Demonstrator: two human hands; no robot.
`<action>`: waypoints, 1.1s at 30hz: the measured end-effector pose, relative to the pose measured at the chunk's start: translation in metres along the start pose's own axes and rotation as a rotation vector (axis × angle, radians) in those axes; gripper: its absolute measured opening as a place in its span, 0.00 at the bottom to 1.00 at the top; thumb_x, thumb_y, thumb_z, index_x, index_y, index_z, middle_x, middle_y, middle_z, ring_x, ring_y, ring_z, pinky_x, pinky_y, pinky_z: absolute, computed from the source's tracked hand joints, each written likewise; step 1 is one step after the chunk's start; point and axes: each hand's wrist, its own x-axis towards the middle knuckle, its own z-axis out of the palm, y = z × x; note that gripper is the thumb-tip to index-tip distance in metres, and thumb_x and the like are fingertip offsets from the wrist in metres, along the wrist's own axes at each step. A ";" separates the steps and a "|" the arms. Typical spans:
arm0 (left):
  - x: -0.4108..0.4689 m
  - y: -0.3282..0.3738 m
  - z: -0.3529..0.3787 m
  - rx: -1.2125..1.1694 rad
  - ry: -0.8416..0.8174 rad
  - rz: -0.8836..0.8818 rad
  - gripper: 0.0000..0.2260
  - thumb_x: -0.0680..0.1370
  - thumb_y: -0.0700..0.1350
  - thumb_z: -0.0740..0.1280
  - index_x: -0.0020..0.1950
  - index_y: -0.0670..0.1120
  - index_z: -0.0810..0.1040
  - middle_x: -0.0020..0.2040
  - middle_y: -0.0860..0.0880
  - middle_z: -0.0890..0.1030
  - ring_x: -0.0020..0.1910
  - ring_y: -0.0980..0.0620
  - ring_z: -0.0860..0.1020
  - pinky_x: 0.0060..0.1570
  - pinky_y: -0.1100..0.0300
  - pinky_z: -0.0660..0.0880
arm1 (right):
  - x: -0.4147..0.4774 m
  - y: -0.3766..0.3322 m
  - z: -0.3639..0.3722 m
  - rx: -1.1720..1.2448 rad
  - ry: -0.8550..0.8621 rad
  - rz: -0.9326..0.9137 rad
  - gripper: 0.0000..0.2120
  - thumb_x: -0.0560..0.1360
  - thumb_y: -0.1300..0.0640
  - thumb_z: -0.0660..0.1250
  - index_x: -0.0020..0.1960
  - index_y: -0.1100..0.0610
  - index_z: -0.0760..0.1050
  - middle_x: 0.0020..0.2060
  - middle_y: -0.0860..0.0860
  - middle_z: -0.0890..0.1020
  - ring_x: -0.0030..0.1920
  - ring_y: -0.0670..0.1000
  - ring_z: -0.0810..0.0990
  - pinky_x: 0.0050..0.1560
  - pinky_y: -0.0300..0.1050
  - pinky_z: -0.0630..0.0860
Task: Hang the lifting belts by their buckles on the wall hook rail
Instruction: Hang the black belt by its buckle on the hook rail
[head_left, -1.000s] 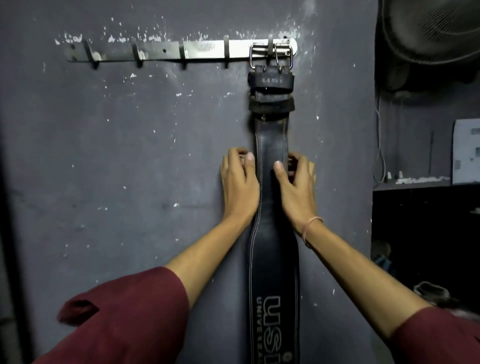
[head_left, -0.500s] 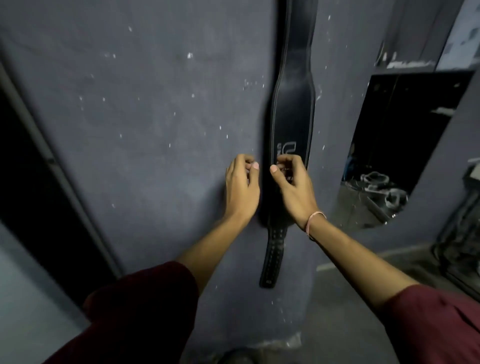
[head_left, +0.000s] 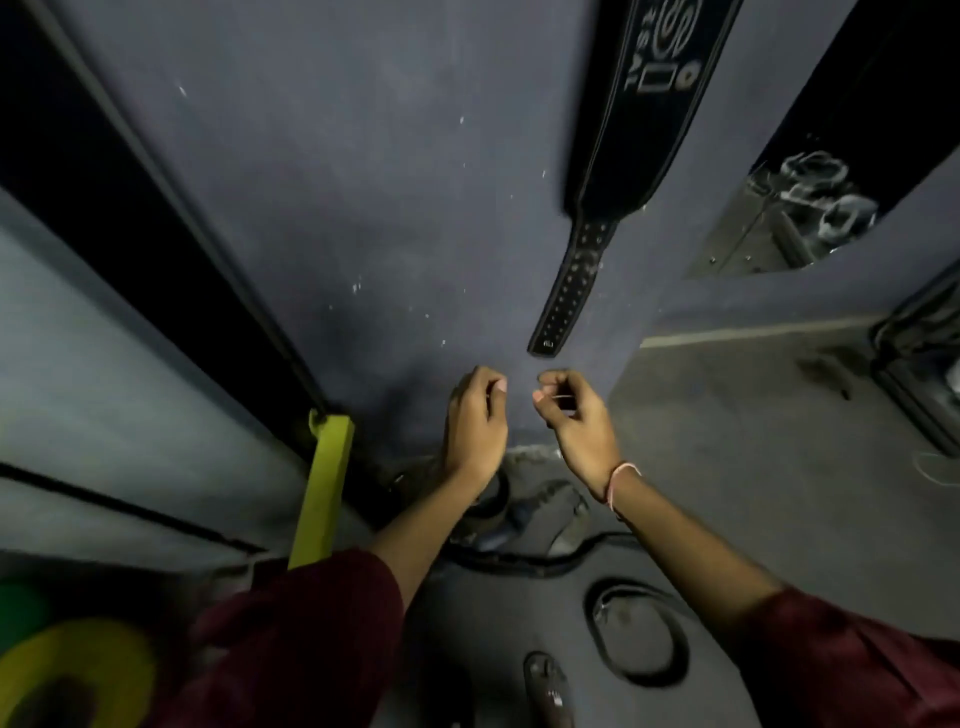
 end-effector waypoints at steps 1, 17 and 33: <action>-0.010 -0.017 0.008 0.009 -0.006 -0.033 0.05 0.82 0.39 0.61 0.47 0.41 0.75 0.44 0.44 0.80 0.44 0.47 0.77 0.44 0.61 0.68 | -0.005 0.020 0.005 0.007 -0.015 0.030 0.06 0.79 0.62 0.66 0.56 0.60 0.75 0.47 0.53 0.78 0.44 0.45 0.76 0.51 0.46 0.75; -0.101 -0.342 0.142 0.022 -0.019 -0.638 0.07 0.84 0.43 0.59 0.46 0.44 0.72 0.43 0.45 0.77 0.39 0.55 0.74 0.39 0.67 0.66 | 0.014 0.375 0.132 -0.146 -0.385 0.430 0.03 0.78 0.67 0.65 0.48 0.62 0.77 0.43 0.65 0.80 0.46 0.67 0.78 0.48 0.50 0.76; -0.154 -0.667 0.237 -0.013 -0.119 -0.949 0.13 0.84 0.49 0.59 0.63 0.45 0.74 0.57 0.46 0.81 0.56 0.47 0.79 0.54 0.55 0.75 | 0.071 0.722 0.311 -0.805 -0.713 0.433 0.23 0.76 0.59 0.69 0.69 0.62 0.69 0.66 0.62 0.75 0.66 0.63 0.74 0.65 0.54 0.73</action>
